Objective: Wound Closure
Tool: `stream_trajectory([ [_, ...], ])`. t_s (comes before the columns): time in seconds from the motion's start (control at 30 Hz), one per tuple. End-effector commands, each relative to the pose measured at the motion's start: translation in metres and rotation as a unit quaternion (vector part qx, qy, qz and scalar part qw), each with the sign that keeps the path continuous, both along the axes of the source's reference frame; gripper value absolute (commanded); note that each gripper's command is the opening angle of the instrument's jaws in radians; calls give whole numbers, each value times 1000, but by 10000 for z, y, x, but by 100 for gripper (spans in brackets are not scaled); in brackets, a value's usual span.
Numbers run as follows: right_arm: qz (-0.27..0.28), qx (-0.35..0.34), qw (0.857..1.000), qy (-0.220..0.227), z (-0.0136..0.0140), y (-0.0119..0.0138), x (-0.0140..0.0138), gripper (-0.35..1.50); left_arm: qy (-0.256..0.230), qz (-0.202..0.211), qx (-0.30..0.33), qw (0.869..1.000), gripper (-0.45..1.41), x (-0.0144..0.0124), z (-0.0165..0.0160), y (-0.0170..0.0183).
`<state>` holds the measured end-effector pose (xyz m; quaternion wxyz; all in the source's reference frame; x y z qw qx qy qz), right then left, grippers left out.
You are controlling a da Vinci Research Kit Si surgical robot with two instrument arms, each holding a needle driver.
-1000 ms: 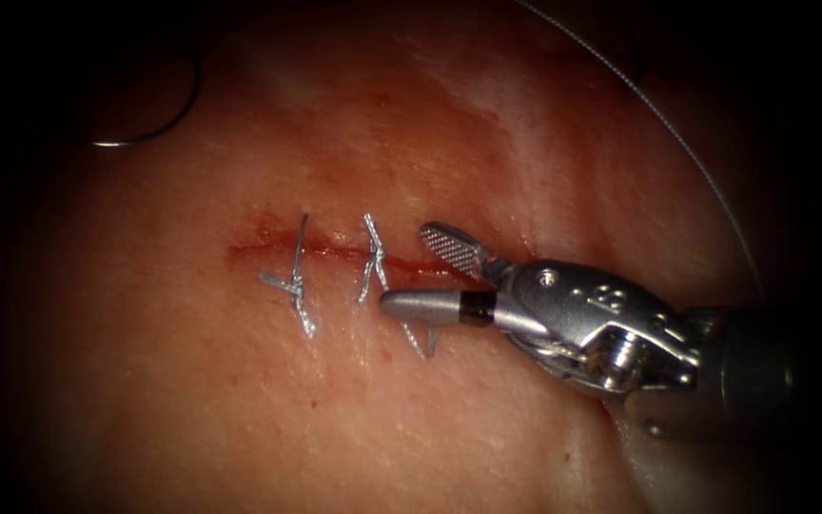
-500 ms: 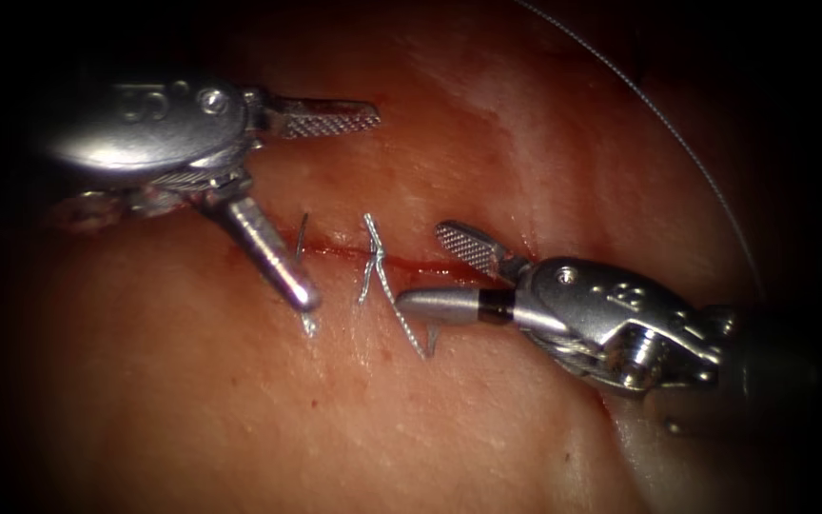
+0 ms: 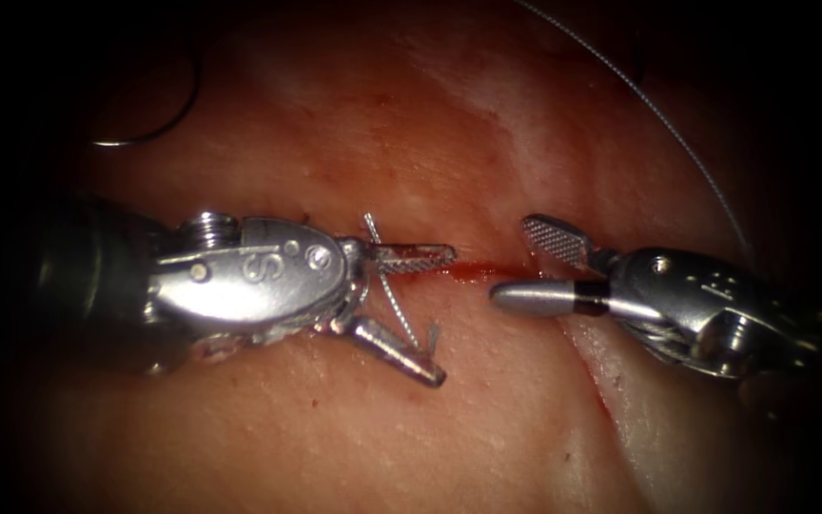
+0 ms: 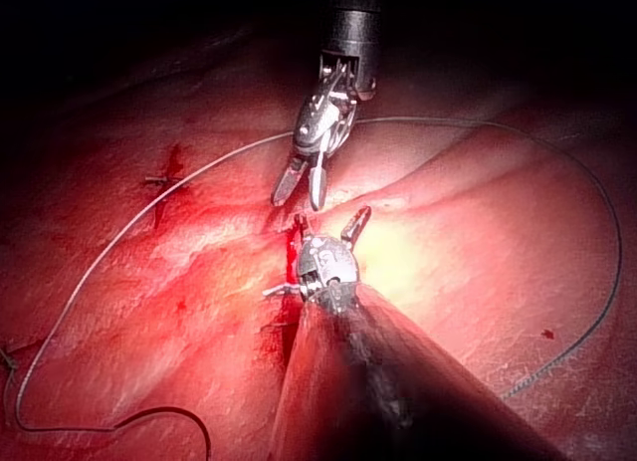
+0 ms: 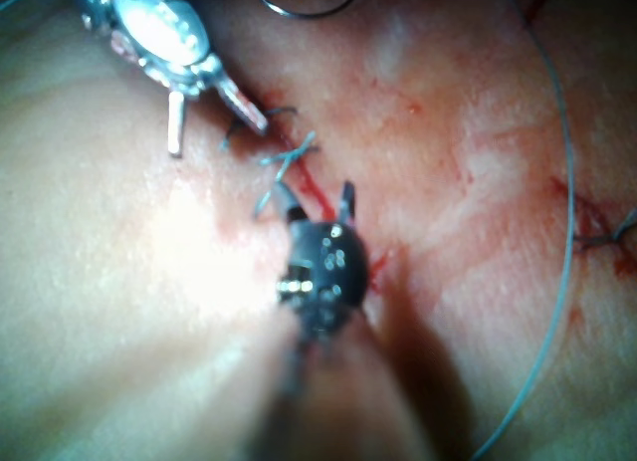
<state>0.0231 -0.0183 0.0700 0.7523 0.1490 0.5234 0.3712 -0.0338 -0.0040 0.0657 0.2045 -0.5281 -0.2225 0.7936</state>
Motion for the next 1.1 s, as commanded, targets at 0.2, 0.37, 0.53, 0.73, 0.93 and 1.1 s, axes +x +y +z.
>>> stream_trajectory([
  [0.2,1,-4,1000,-3,6,-3,-2,119,69,15,-26,997,41,-7,40,-16],
  [0.37,2,-3,1000,-5,5,-4,-2,119,101,25,-37,994,41,-11,67,-28],
  [0.53,2,-3,1000,-5,4,-5,0,119,123,34,-40,991,41,-12,77,-31],
  [0.73,2,-6,1000,-6,4,-5,4,119,135,42,-41,989,7,-13,82,-34],
  [0.93,3,-7,1000,-7,5,-6,8,119,132,44,-59,989,-45,-12,75,-31],
  [1.1,3,-9,1000,-8,6,-11,14,119,126,13,-73,989,-45,-6,55,-6],
])
